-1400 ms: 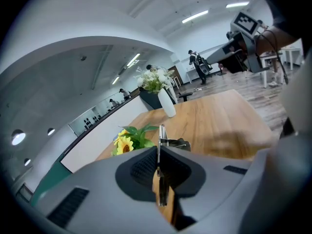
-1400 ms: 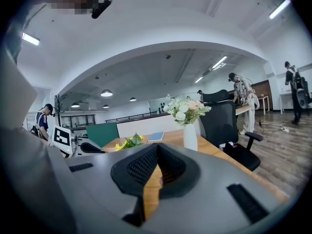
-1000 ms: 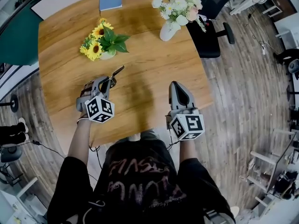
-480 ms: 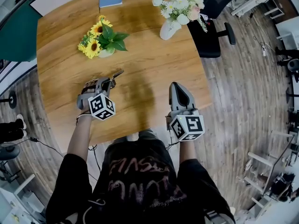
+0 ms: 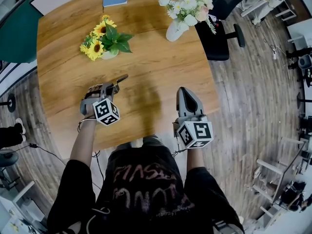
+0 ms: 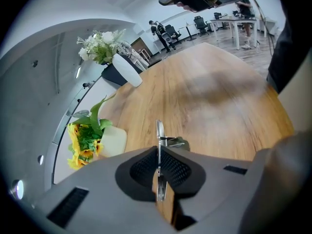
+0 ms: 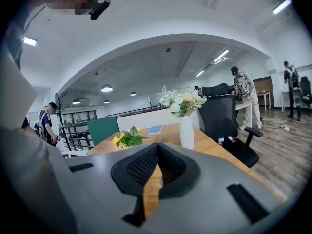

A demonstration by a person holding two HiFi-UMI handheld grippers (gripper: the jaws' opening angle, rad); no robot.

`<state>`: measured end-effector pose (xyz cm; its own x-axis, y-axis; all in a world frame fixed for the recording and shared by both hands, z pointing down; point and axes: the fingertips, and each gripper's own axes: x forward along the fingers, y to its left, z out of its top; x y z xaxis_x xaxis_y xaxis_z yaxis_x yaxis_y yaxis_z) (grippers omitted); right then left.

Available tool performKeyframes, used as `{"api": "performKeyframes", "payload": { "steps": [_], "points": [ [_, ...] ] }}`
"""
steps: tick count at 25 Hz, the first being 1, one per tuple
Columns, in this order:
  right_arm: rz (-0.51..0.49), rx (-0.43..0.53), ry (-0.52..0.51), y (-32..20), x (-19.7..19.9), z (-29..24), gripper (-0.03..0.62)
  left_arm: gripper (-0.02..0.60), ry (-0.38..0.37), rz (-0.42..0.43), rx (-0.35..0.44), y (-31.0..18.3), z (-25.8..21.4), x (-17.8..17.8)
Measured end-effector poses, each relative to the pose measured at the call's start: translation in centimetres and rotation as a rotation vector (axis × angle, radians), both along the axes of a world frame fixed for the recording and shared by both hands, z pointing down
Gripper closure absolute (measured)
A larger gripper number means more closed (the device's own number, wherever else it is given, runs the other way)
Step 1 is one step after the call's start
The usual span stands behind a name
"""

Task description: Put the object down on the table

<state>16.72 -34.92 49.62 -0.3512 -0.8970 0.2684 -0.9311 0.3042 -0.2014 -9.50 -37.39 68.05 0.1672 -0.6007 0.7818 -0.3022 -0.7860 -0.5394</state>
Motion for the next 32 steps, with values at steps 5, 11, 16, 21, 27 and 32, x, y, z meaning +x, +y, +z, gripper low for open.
{"api": "performKeyframes", "payload": {
  "steps": [5, 11, 16, 21, 27, 32],
  "points": [
    [0.0, -0.002, 0.001, 0.1, 0.0, 0.0, 0.588, 0.558, -0.009, 0.003, -0.005, 0.2, 0.2, 0.0],
    [-0.002, -0.005, 0.001, 0.1, -0.2, 0.1, 0.588, 0.551, -0.024, 0.017, -0.004, 0.7, 0.4, 0.3],
    [0.004, -0.008, 0.0, 0.2, 0.0, 0.3, 0.588, 0.541, -0.034, 0.022, -0.01, 1.0, 0.8, 0.4],
    [0.01, -0.013, 0.002, 0.4, 0.1, 0.4, 0.588, 0.512, -0.037, 0.037, -0.054, 1.9, 1.6, 0.8],
    [0.016, -0.016, -0.002, 0.6, 0.3, 0.4, 0.588, 0.501, -0.03, 0.031, -0.065, 2.2, 1.8, 0.9],
    [0.011, -0.016, -0.002, 0.7, 0.1, 0.5, 0.588, 0.495, -0.024, 0.031, -0.089, 2.3, 1.9, 0.9]
  ]
}}
